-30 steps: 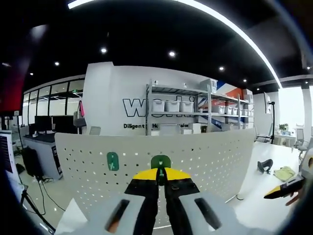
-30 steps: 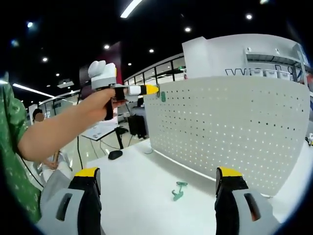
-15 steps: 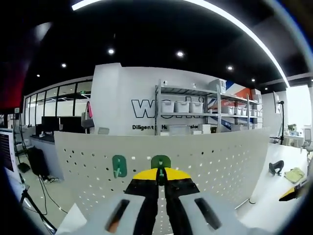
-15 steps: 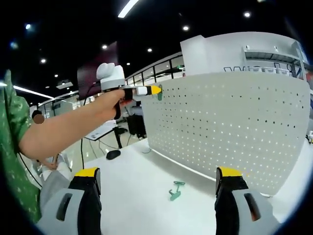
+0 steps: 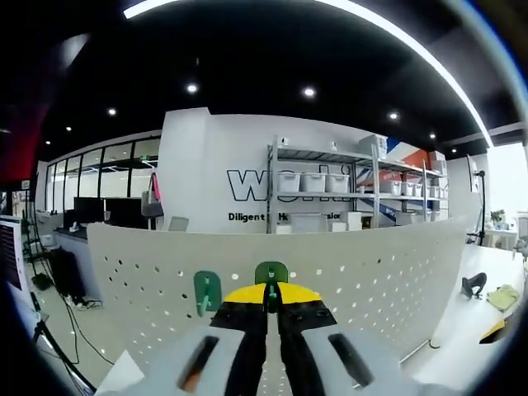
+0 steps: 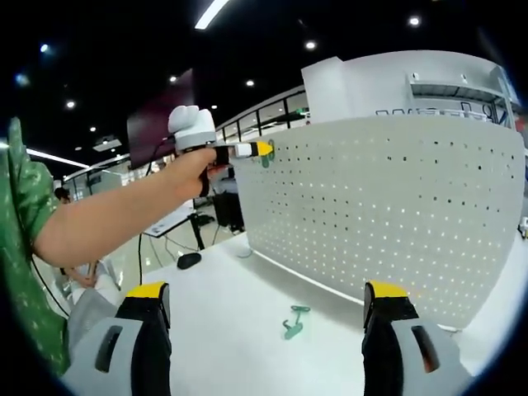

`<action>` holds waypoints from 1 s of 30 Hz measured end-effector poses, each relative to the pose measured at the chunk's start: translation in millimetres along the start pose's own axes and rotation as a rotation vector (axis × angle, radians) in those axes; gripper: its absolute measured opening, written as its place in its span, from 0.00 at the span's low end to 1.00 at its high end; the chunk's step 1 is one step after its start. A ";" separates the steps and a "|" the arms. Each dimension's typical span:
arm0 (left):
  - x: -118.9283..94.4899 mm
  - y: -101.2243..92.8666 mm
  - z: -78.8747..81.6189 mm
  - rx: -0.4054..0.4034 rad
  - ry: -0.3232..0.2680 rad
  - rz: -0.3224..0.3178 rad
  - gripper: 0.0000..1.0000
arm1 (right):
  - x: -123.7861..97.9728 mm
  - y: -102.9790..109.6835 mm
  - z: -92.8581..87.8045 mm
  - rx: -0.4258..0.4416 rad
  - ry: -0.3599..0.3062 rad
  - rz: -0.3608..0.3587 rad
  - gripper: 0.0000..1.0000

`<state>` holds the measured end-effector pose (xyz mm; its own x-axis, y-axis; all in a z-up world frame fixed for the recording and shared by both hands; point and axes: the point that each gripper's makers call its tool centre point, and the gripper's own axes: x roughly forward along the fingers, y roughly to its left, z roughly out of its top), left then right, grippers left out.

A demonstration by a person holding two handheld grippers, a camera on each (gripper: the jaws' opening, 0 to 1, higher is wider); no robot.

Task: Insert the hook assembly into the mounting plate slot until the hook locks in place.

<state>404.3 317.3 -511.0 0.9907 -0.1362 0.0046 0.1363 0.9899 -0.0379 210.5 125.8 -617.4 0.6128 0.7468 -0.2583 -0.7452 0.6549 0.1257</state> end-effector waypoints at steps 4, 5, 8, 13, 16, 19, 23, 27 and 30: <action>3.0 0.2 -1.1 -0.004 0.001 0.003 0.03 | 0.5 -0.2 0.7 -0.001 0.001 0.000 1.00; 3.6 0.4 -1.2 -0.007 0.000 0.003 0.03 | 0.7 -0.2 0.4 0.000 0.002 0.000 1.00; 6.0 0.7 -2.1 -0.004 0.002 0.006 0.03 | 1.1 -0.5 -0.7 0.002 0.005 -0.002 1.00; 8.2 1.8 0.0 -0.006 -0.002 0.008 0.03 | 0.6 -1.7 -0.4 0.002 0.006 -0.006 1.00; 9.9 2.8 1.6 -0.007 -0.003 0.009 0.03 | 0.7 -1.9 1.1 0.012 -0.002 -0.004 0.99; 11.0 3.5 1.9 -0.005 -0.002 0.010 0.03 | 0.7 -1.7 1.9 0.013 -0.004 -0.005 0.99; 13.4 3.4 0.9 -0.006 0.007 0.008 0.03 | 0.7 -0.7 2.4 0.011 -0.005 -0.003 0.99; 13.5 3.8 1.3 -0.004 0.007 0.011 0.03 | 0.7 -1.3 1.5 0.013 -0.004 -0.004 0.99; 14.5 4.1 0.5 -0.001 0.011 0.011 0.03 | 1.0 -1.3 0.0 0.014 -0.001 -0.003 0.99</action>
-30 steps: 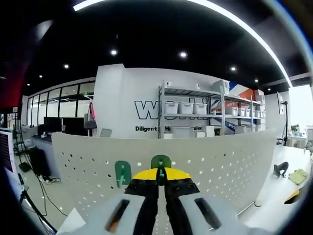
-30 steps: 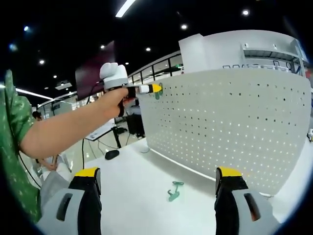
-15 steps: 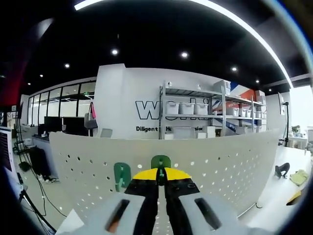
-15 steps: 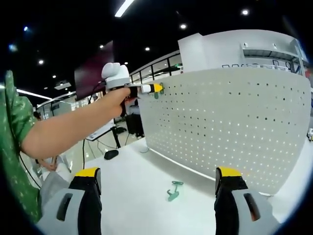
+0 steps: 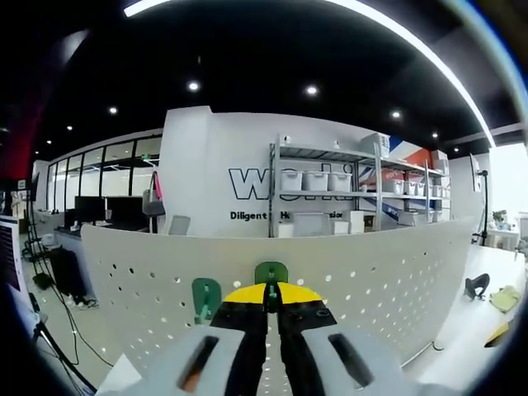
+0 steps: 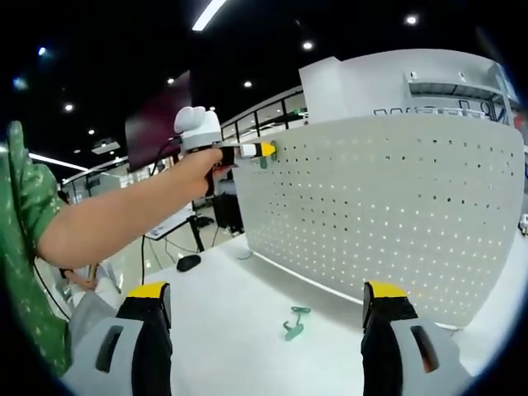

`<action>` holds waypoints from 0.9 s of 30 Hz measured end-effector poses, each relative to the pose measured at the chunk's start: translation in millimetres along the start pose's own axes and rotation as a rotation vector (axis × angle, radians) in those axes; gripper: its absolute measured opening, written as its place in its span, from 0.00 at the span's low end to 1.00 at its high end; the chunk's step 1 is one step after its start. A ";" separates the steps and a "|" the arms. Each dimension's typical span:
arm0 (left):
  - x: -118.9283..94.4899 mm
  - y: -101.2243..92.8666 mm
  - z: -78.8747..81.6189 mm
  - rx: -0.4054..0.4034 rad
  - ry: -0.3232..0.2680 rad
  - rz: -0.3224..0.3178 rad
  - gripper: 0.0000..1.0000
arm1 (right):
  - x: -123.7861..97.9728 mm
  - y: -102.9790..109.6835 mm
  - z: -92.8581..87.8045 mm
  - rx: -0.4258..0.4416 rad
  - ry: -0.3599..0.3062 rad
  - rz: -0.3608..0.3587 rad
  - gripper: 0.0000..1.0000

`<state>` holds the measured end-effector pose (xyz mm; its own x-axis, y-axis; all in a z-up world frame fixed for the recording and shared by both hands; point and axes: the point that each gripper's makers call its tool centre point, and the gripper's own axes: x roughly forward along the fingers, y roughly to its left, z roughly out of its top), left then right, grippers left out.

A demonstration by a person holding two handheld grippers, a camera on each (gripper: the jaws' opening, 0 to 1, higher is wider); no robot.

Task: Insert the hook assembly into the mounting plate slot until the hook locks in place.

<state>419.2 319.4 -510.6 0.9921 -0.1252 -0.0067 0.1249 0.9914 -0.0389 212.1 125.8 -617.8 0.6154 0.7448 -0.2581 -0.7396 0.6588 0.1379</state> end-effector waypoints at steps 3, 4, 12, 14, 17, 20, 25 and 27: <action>0.9 0.2 -1.6 0.003 0.007 0.000 0.03 | 0.5 0.5 -0.4 0.000 0.002 0.001 0.99; 1.0 0.3 -2.0 0.003 0.009 0.000 0.03 | 0.8 0.9 -0.1 0.001 0.001 0.003 0.99; 1.6 0.6 -3.9 0.011 0.017 -0.001 0.03 | 0.6 0.3 0.7 0.001 -0.001 0.003 0.98; 1.7 1.0 -3.9 0.008 0.018 -0.002 0.03 | 0.6 0.9 -0.2 0.001 0.002 0.004 0.98; 1.9 1.0 -3.8 0.010 0.018 -0.003 0.03 | 0.6 0.9 -0.7 0.002 0.003 0.003 0.98; 2.1 1.1 -4.0 0.012 0.020 -0.003 0.03 | 0.7 0.6 0.2 0.002 0.001 0.003 0.98; 2.4 0.4 -5.1 0.017 0.025 -0.005 0.03 | 0.6 0.7 0.9 0.003 -0.002 0.004 0.98; 2.6 0.3 -5.7 0.018 0.027 -0.006 0.03 | 0.3 0.5 0.4 0.003 -0.001 0.003 0.98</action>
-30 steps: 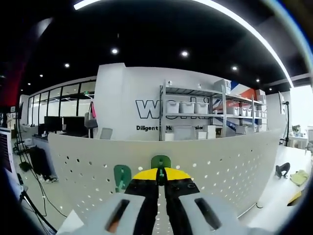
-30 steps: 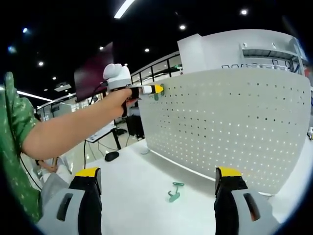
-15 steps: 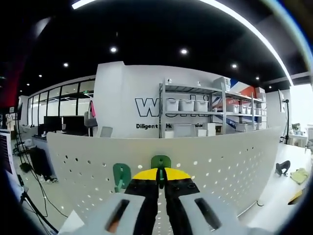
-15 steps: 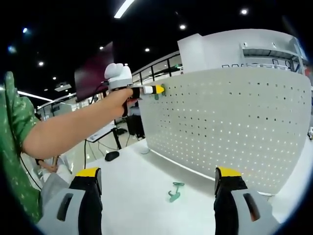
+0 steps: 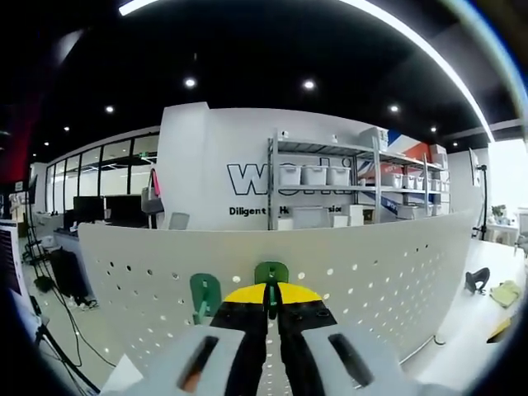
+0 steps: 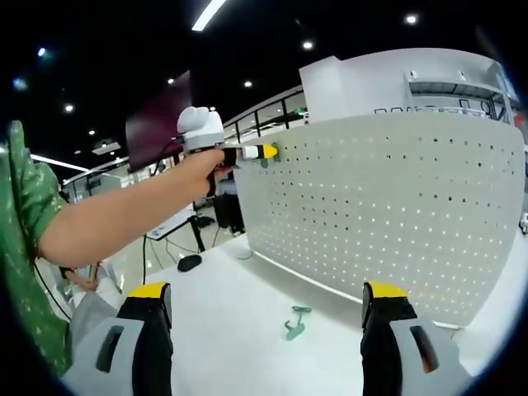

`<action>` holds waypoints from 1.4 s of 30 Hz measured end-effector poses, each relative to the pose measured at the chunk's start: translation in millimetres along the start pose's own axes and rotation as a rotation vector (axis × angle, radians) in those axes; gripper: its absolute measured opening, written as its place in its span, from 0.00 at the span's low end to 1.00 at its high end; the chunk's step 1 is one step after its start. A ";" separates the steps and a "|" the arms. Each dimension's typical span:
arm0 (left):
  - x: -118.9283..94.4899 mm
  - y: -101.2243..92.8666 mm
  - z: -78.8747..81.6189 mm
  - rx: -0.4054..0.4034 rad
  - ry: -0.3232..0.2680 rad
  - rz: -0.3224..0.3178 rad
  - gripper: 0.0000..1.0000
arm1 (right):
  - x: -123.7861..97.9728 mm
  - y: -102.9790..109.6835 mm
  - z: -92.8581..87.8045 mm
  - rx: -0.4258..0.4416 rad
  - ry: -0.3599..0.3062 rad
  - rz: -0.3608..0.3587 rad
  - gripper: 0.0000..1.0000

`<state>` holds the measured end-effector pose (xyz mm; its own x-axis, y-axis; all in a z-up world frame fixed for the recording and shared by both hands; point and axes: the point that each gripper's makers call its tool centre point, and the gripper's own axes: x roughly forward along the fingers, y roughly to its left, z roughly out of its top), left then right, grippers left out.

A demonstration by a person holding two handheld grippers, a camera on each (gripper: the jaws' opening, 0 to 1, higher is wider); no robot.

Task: Insert the hook assembly into the mounting plate slot until the hook locks in place.

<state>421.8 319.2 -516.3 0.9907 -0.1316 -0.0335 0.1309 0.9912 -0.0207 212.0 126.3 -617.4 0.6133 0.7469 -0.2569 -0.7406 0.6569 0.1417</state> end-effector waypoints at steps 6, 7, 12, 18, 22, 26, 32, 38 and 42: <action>-0.5 -0.3 -2.6 0.003 0.007 0.000 0.03 | -1.0 -0.4 -0.1 0.002 -0.002 -0.002 0.98; -0.6 -0.4 -2.9 0.003 0.008 0.000 0.03 | -1.1 -0.4 0.0 0.003 -0.003 -0.002 0.98; -1.0 0.3 -4.5 0.003 0.014 0.003 0.03 | -0.8 0.1 -0.2 0.003 -0.003 0.000 0.98; -0.1 0.0 -5.6 0.003 0.015 0.005 0.03 | -0.9 -0.7 0.0 0.004 -0.004 -0.001 0.98; 0.1 -0.5 -7.2 0.003 0.017 0.005 0.03 | -1.1 -1.4 0.1 0.004 -0.004 -0.002 0.98; 0.6 -0.5 -8.3 0.001 0.020 0.004 0.03 | -1.4 -1.5 0.1 0.004 -0.004 -0.002 0.98; 1.4 -0.1 -9.0 0.000 0.018 0.006 0.03 | -1.1 -1.4 -0.8 0.003 -0.001 -0.001 0.98; 1.8 0.0 -8.8 0.027 0.017 0.010 0.03 | -0.7 -1.0 -0.6 0.005 -0.003 0.000 0.97; 1.5 -0.2 -8.6 0.035 0.018 0.013 0.03 | -0.8 -1.5 -1.8 0.006 -0.001 -0.001 0.97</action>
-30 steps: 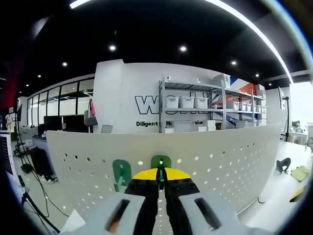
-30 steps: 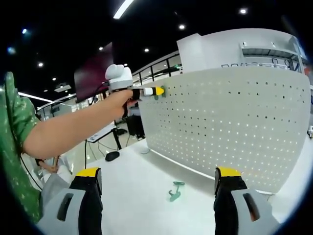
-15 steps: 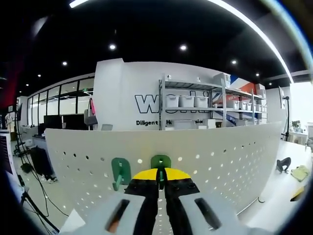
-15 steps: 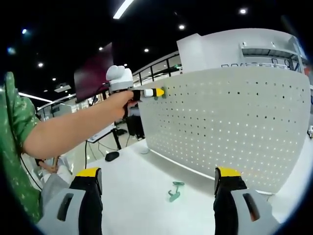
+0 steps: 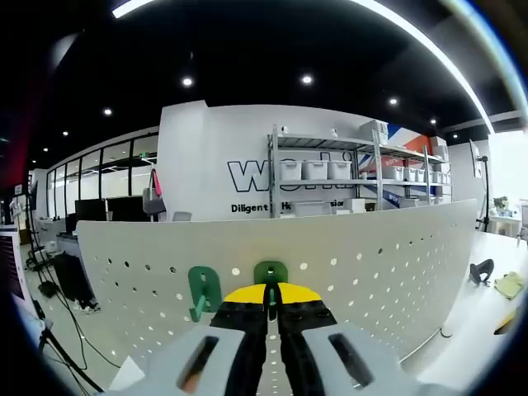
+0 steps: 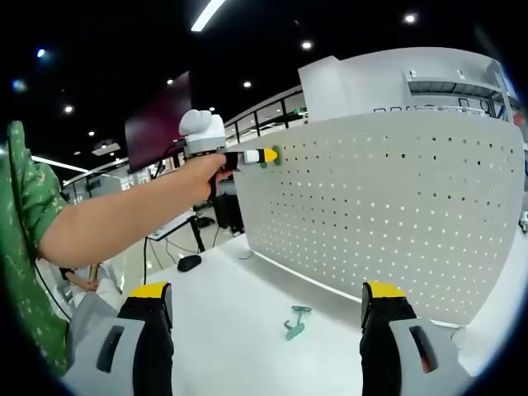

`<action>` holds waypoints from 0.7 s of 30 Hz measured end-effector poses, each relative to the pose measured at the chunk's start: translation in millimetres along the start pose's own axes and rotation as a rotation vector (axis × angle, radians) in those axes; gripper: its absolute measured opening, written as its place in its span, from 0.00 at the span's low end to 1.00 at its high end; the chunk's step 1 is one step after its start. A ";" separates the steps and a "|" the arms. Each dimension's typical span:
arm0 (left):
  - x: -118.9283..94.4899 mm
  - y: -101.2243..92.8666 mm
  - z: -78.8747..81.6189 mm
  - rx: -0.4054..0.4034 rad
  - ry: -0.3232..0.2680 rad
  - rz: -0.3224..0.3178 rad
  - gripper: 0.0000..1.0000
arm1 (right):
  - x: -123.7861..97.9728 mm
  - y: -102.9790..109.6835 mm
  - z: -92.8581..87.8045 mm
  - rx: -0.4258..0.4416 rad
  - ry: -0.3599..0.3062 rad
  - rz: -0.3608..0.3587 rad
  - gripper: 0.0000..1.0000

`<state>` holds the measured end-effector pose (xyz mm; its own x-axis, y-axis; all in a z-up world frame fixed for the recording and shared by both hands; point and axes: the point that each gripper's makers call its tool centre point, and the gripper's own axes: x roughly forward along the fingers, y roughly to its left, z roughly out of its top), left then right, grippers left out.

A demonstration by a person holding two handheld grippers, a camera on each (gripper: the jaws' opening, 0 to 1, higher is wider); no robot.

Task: Insert the hook assembly into the mounting plate slot until the hook locks in place.

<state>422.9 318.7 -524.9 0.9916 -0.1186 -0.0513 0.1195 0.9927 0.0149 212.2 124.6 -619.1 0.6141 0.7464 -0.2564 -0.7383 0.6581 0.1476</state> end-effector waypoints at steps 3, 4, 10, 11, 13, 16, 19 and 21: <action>-0.5 -0.5 0.8 0.016 -0.001 0.006 0.03 | -0.7 -0.6 -1.3 0.001 0.002 -0.001 0.97; -0.5 -0.6 1.0 0.021 -0.001 0.007 0.03 | -0.7 -0.8 -1.5 0.002 0.002 -0.001 0.97; -0.8 -0.6 2.0 0.042 -0.008 0.019 0.03 | -0.8 -1.5 -2.8 0.003 0.005 -0.002 0.97; -0.3 -1.5 1.1 0.054 -0.005 0.018 0.03 | -0.8 -1.5 -2.7 0.003 0.005 -0.002 0.97; -0.4 -1.5 0.4 0.058 -0.003 0.019 0.03 | -0.6 -1.7 -2.8 0.005 0.005 -0.002 0.97; -1.0 -2.3 0.4 0.094 -0.004 0.025 0.03 | -0.3 -0.6 -2.7 0.004 0.005 0.001 0.97; -1.0 -2.5 0.3 0.087 -0.005 0.023 0.03 | -0.3 -0.6 -3.2 0.003 0.007 0.001 0.97; -0.8 -2.2 0.0 0.087 -0.004 0.023 0.03 | -0.5 -0.6 -3.5 0.005 0.006 0.001 0.97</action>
<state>421.8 316.6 -524.9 0.9943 -0.0965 -0.0456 0.1007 0.9896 0.1028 211.3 123.5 -622.4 0.6113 0.7466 -0.2624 -0.7376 0.6577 0.1529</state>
